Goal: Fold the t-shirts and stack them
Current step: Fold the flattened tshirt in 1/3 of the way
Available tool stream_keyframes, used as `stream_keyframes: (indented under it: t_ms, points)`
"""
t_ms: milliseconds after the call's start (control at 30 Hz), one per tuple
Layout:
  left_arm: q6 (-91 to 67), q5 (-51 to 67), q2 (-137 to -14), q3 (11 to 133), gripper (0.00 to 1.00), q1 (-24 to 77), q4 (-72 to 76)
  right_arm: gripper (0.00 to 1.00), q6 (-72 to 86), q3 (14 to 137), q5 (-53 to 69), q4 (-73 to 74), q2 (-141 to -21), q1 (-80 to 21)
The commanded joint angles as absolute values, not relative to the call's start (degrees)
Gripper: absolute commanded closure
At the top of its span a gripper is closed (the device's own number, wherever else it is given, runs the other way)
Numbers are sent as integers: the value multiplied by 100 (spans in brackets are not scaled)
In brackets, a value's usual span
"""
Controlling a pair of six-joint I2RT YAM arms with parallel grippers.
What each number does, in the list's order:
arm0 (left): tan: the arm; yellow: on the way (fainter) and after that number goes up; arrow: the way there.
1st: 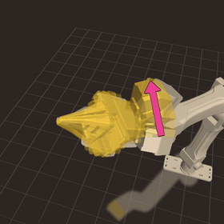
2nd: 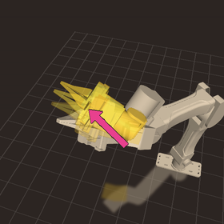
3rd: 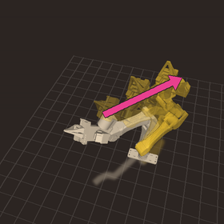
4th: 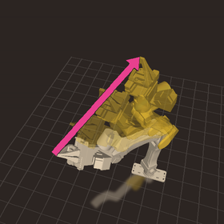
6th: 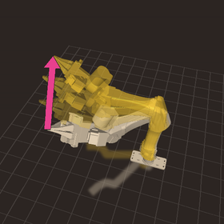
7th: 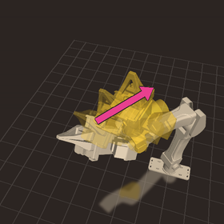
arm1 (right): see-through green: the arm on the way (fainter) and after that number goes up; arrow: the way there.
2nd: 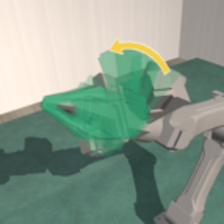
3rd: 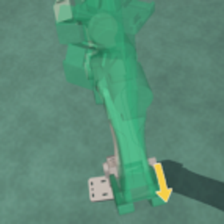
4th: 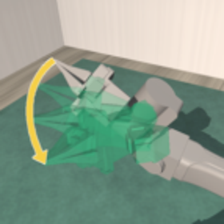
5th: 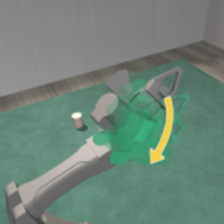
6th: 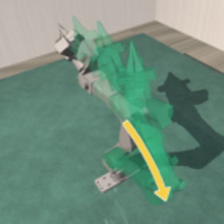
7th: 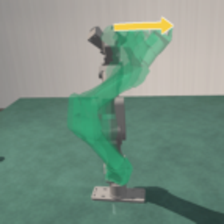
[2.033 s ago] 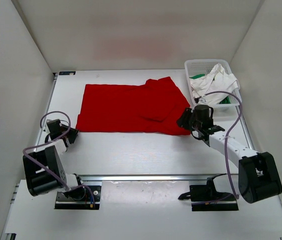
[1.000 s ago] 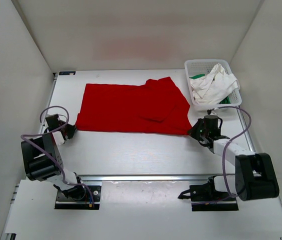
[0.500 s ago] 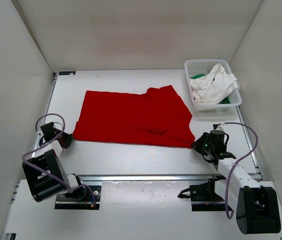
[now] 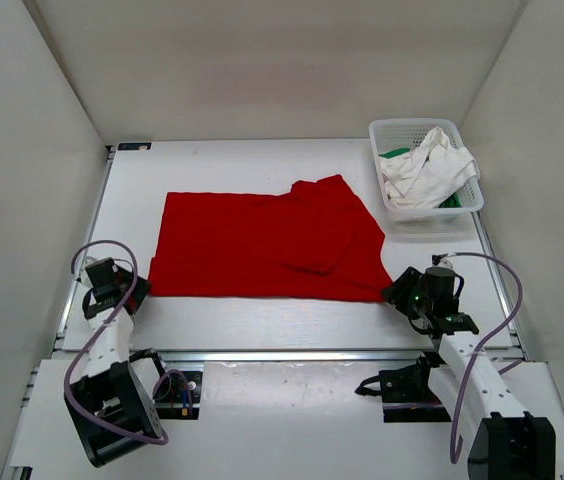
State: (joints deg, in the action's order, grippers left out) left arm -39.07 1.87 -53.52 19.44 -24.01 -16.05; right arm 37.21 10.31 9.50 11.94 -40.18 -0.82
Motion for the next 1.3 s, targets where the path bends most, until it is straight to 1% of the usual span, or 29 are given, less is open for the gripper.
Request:
stream_keyframes:
  t_ms: [0, 33, 67, 100, 167, 200, 233, 267, 333, 367, 400, 467, 533, 600, 667, 833, 967, 1033, 1100, 1200, 1267]
  points:
    - [-3797, 10, -5317, 2319, 47, -2268, -1583, 55, 3481, 1607, 652, 1335, -4017, -193]
    - [-3771, 9, -5300, 2416, 50, -2059, -1565, 56, 3454, 1661, 650, 1266, -3991, -254]
    - [-3736, -148, -5282, 2556, 57, -1970, -1382, 56, 3445, 1731, 764, 1213, -3990, -298]
    - [-3727, -123, -5300, 2619, 62, -1664, -1328, 62, 3419, 1845, 721, 1100, -4034, -455]
    - [-3805, -71, -5326, 2602, 66, -962, -838, 88, 3314, 2169, 424, 950, -4506, -1165]
    - [-3849, -105, -5370, 2602, 69, -732, -748, 95, 3322, 2284, 352, 949, -4665, -1317]
    - [-3884, -219, -5457, 2610, 69, -199, -556, 100, 3244, 2450, 256, 697, -5024, -1727]
    - [-3911, -315, -5562, 2610, 70, 181, -449, 100, 3174, 2522, 229, 546, -5175, -2062]
    - [-3938, -623, -5992, 2707, 71, 1304, -239, 100, 3138, 2829, 254, 64, -5806, -2424]
    - [-3998, -607, -6116, 2690, 71, 1684, -63, 94, 3129, 2943, 342, -226, -6140, -2521]
    - [-4034, -537, -6370, 2733, 71, 1870, 130, 90, 3120, 3023, 404, -281, -6370, -2575]
    - [-4017, -282, -6853, 2838, 71, 2362, 333, 79, 3146, 3234, 518, -526, -6984, -2671]
    - [-4060, -177, -7065, 2804, 72, 2574, 492, 74, 3190, 3348, 562, -746, -7302, -2672]
    - [-4052, -88, -7145, 2682, 72, 2654, 641, 66, 3295, 3366, 694, -1045, -7628, -2628]
    - [-4026, -79, -7128, 2497, 71, 2646, 808, 64, 3314, 3462, 686, -1063, -7838, -2619]
    - [-4025, -26, -7128, 2206, 71, 2497, 993, 67, 3630, 3454, 844, -1292, -8288, -2575]
    - [-4078, 184, -7075, 1961, 71, 2303, 1168, 65, 3612, 3532, 704, -1380, -8498, -2698]
    - [-4052, 202, -7049, 1977, 71, 2285, 1143, 67, 3612, 3612, 686, -1336, -8639, -2681]
    - [-4069, 281, -7049, 1986, 70, 2268, 1125, 67, 3700, 3647, 860, -1432, -8762, -2593]
    - [-4078, 263, -6979, 1969, 70, 2250, 1160, 75, 3762, 3761, 923, -1538, -8929, -2575]
    - [-4104, 264, -6935, 1881, 70, 2233, 1195, 78, 3788, 3954, 958, -1494, -9104, -2575]
